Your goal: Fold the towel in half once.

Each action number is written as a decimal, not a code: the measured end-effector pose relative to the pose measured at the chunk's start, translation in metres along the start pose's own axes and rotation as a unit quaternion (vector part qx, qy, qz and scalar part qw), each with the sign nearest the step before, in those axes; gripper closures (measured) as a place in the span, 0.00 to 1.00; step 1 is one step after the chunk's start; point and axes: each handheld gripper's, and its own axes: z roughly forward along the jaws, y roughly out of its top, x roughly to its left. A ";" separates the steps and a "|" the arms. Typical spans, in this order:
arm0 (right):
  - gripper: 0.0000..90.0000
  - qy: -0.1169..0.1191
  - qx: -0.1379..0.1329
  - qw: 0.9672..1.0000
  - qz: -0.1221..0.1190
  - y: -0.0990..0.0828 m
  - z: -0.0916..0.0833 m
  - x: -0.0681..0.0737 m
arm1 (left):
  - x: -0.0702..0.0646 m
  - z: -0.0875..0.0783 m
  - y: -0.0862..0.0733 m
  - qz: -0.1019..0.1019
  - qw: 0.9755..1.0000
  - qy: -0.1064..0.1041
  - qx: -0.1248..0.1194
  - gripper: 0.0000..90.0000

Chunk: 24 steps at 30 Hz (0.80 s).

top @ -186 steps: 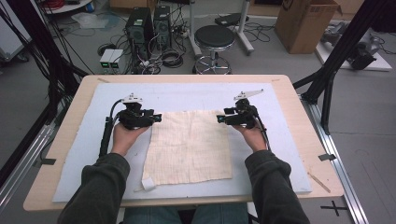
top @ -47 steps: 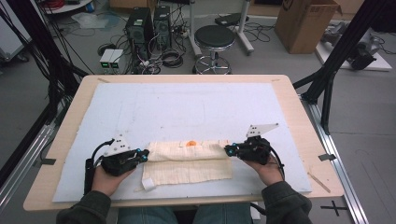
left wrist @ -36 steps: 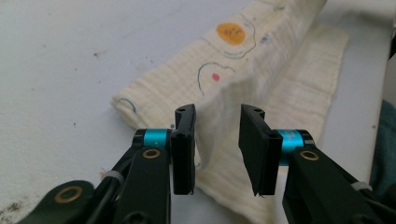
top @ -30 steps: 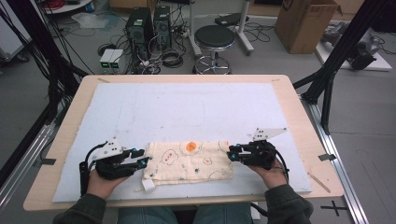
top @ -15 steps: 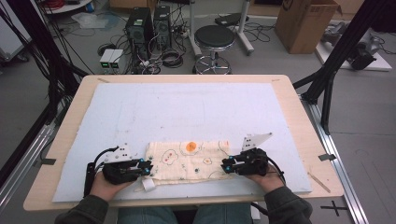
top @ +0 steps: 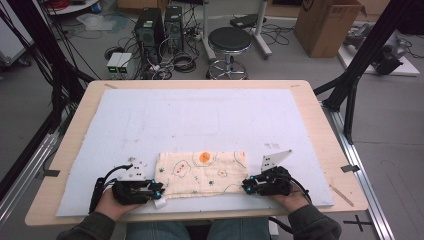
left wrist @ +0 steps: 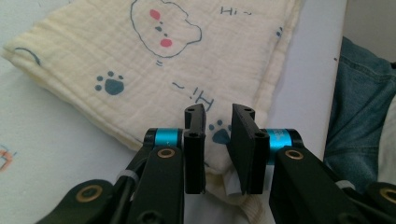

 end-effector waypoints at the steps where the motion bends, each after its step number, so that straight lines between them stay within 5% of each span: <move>1: 0.85 0.000 -0.002 1.000 -0.002 0.000 0.000 0.000 | 0.000 -0.001 0.000 0.001 1.000 -0.002 0.001 0.82; 11: 0.73 -0.009 -0.053 0.999 0.002 0.010 -0.012 -0.003 | 0.005 -0.010 0.009 -0.017 0.998 0.007 -0.057 0.74; 24: 0.67 -0.074 -0.083 0.993 0.035 0.042 -0.019 -0.041 | 0.041 -0.006 0.034 -0.056 0.990 0.090 -0.093 0.65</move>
